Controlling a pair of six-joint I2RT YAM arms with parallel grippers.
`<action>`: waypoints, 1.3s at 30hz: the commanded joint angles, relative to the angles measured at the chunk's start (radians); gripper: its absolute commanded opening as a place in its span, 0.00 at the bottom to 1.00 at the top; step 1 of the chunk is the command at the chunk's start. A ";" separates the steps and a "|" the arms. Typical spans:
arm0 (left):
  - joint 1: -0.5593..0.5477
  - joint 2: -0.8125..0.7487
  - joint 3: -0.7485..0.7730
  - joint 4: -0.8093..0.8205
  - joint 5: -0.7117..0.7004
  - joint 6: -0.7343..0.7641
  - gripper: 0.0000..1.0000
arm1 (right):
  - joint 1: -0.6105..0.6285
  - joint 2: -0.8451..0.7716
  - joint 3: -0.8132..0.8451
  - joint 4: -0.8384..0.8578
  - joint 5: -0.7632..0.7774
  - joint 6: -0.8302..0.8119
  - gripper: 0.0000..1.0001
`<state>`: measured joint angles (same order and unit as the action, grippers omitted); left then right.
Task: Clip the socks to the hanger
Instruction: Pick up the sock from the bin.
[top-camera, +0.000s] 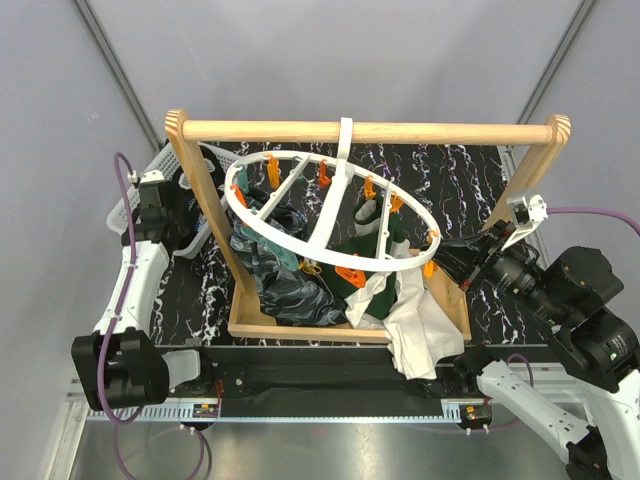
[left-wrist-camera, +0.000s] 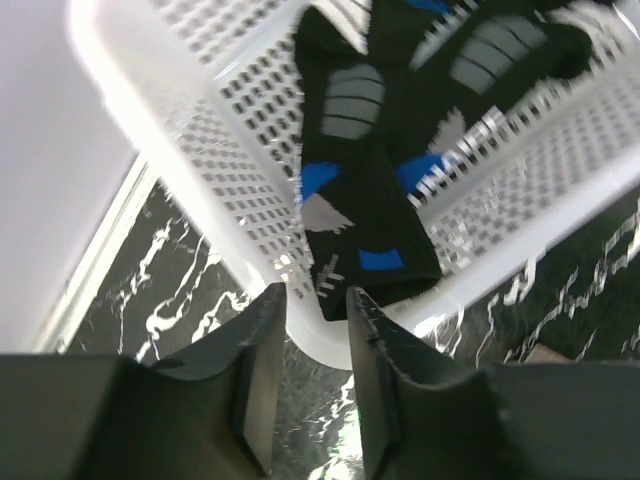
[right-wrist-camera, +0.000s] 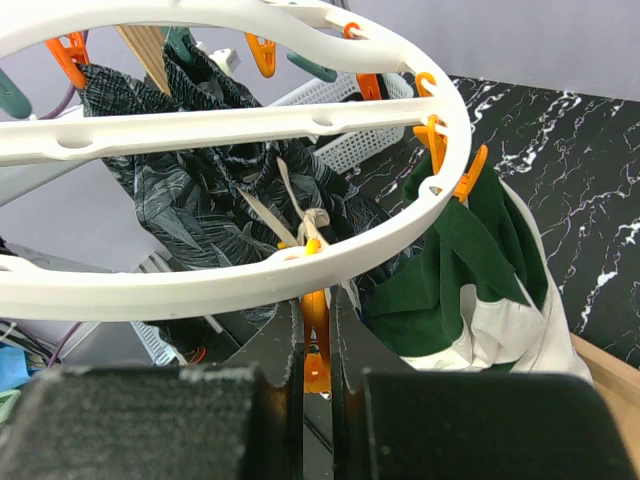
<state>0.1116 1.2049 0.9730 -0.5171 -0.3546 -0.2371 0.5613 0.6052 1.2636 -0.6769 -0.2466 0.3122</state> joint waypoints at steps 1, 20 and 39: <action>0.007 0.028 0.039 0.036 0.127 0.183 0.33 | 0.003 0.001 -0.024 -0.099 -0.036 0.024 0.00; 0.019 0.168 0.092 -0.081 0.209 0.308 0.42 | 0.003 -0.025 -0.023 -0.110 -0.066 0.036 0.00; 0.022 0.271 0.144 -0.044 0.141 0.302 0.14 | 0.003 -0.038 -0.021 -0.121 -0.051 0.047 0.00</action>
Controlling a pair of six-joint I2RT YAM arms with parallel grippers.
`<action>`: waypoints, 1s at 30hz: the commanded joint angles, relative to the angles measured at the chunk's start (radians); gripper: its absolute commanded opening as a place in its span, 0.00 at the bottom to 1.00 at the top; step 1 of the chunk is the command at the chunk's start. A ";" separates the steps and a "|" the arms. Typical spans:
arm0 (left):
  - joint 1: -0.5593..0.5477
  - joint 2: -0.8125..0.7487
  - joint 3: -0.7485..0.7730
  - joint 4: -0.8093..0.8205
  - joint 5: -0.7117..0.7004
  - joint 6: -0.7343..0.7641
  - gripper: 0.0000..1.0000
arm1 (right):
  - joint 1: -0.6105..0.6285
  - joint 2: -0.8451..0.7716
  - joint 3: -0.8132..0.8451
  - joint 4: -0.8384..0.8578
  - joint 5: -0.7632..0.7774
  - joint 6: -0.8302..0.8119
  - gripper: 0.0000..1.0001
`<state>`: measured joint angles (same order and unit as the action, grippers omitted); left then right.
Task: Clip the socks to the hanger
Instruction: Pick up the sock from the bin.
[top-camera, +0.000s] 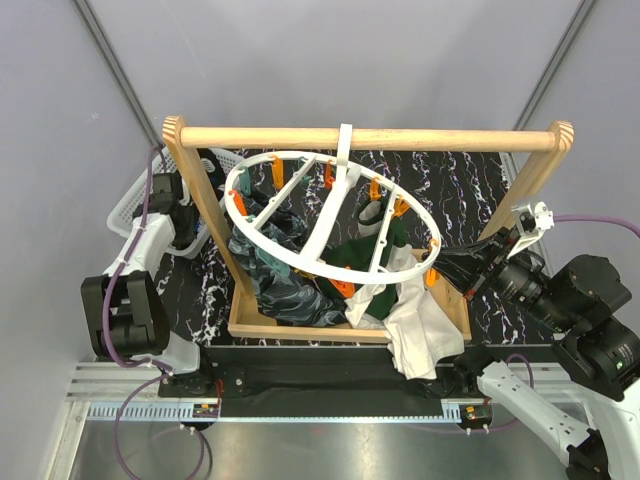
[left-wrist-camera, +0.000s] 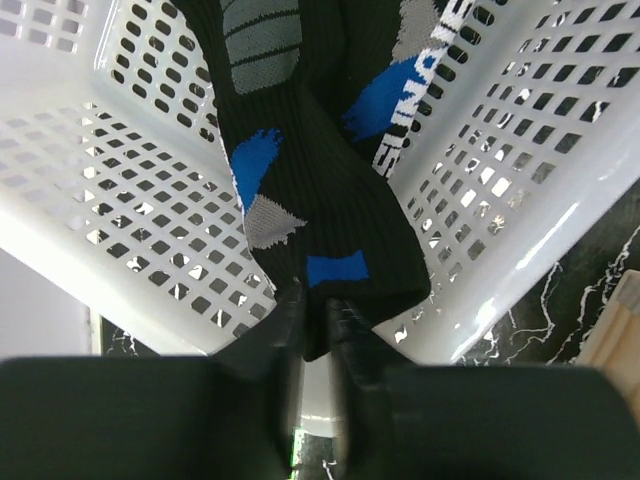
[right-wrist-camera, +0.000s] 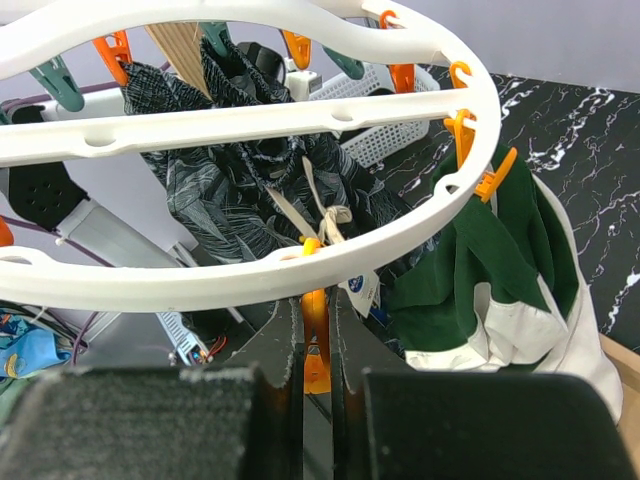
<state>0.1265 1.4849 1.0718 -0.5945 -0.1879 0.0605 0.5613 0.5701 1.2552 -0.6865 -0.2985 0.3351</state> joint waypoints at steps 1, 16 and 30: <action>0.010 -0.015 0.047 0.032 -0.025 -0.013 0.08 | 0.003 -0.004 -0.013 -0.111 0.002 0.024 0.00; 0.038 -0.316 0.401 -0.223 0.108 -0.433 0.00 | 0.003 0.013 0.010 -0.120 -0.011 0.030 0.00; 0.038 -0.373 0.777 -0.340 0.294 -0.747 0.00 | 0.002 0.019 0.013 -0.114 -0.005 0.030 0.00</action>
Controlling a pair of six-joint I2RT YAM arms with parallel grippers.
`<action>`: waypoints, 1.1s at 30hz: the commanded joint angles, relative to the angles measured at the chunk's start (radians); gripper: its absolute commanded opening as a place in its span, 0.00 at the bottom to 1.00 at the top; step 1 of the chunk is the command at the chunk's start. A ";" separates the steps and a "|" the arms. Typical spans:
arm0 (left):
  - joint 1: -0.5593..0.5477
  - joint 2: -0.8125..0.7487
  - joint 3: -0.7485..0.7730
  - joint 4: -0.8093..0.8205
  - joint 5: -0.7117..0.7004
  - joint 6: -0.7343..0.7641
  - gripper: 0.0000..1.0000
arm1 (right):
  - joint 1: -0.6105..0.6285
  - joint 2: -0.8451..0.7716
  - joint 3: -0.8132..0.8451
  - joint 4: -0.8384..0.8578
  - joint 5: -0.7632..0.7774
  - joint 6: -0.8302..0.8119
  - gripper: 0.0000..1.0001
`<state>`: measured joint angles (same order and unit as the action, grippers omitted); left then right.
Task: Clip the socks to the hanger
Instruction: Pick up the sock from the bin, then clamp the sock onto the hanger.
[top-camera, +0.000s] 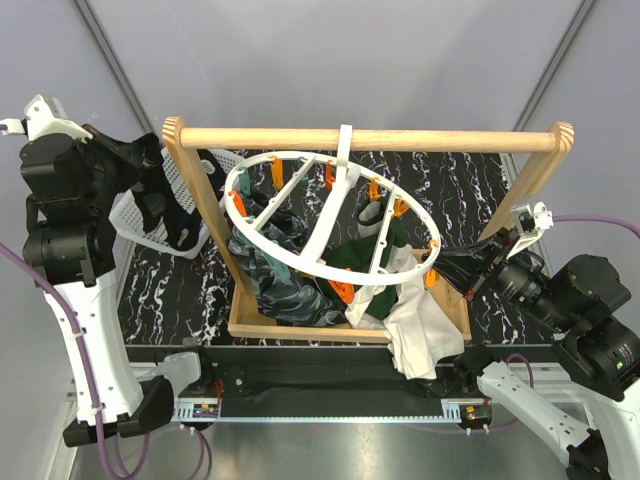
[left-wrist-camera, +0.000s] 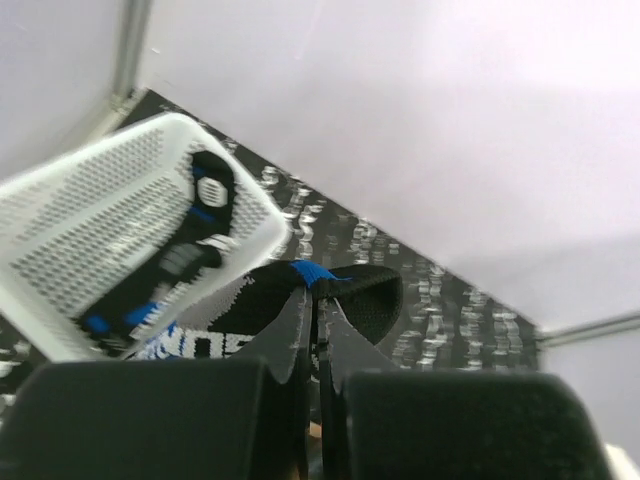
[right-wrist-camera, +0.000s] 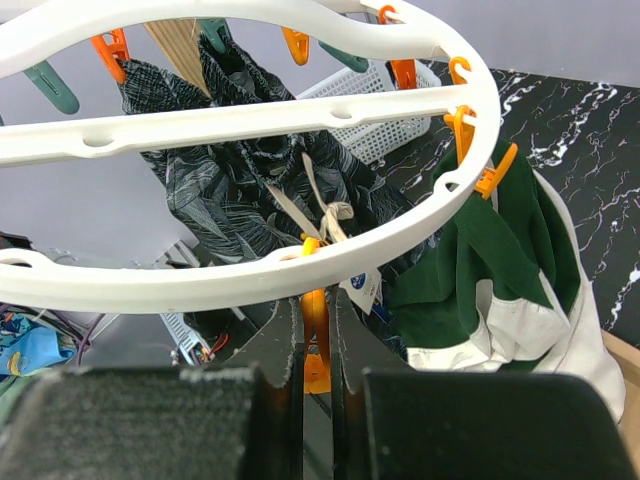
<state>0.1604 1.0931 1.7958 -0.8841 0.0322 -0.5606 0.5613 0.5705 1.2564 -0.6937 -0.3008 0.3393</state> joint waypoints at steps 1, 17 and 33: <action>0.004 0.014 0.066 -0.049 0.084 -0.149 0.00 | 0.003 0.017 0.012 -0.107 -0.001 0.026 0.00; 0.002 -0.163 0.220 0.382 0.285 -0.450 0.00 | 0.003 0.032 0.026 -0.098 -0.014 0.020 0.00; 0.022 -0.311 0.327 0.094 0.145 -0.663 0.00 | 0.003 0.054 0.021 -0.079 -0.023 0.013 0.00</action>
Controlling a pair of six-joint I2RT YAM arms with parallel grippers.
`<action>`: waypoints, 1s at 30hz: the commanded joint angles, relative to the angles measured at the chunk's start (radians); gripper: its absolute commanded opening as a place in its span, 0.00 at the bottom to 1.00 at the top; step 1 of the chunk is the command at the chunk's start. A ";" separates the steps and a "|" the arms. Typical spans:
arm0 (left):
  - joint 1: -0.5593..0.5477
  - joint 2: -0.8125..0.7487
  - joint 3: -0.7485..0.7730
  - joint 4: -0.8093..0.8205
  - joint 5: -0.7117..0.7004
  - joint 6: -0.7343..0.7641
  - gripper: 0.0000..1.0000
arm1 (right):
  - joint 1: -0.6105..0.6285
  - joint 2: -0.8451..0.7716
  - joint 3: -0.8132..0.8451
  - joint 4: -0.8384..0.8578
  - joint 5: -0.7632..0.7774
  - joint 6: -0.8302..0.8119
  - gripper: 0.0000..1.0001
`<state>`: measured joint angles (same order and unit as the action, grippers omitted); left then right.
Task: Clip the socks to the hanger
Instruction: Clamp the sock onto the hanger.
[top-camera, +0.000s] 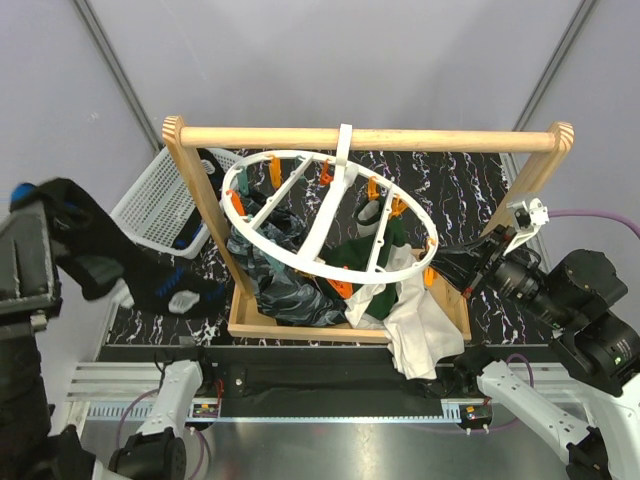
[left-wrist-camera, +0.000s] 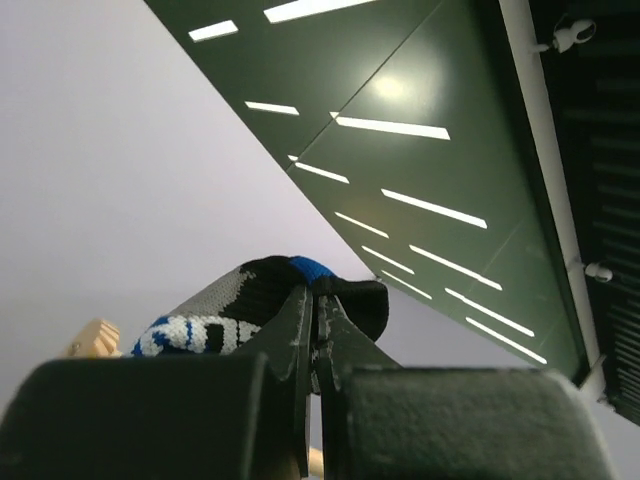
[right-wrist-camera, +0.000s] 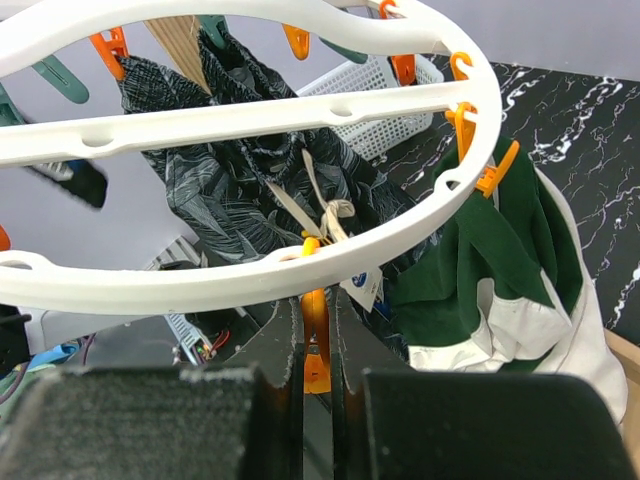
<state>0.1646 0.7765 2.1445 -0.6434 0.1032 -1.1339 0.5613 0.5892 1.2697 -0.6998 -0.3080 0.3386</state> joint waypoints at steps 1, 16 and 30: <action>0.026 0.018 -0.035 -0.163 0.151 -0.105 0.00 | 0.003 0.038 0.010 -0.072 -0.020 0.011 0.00; 0.146 -0.123 -0.306 -0.430 0.463 -0.009 0.00 | 0.003 0.063 0.026 -0.073 0.007 0.013 0.00; -0.160 -0.138 -0.690 -0.357 0.446 -0.010 0.00 | 0.003 0.072 -0.023 -0.056 0.069 0.019 0.00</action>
<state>0.0425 0.6441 1.5124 -1.0615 0.5125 -1.1458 0.5613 0.6231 1.2732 -0.6975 -0.2951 0.3367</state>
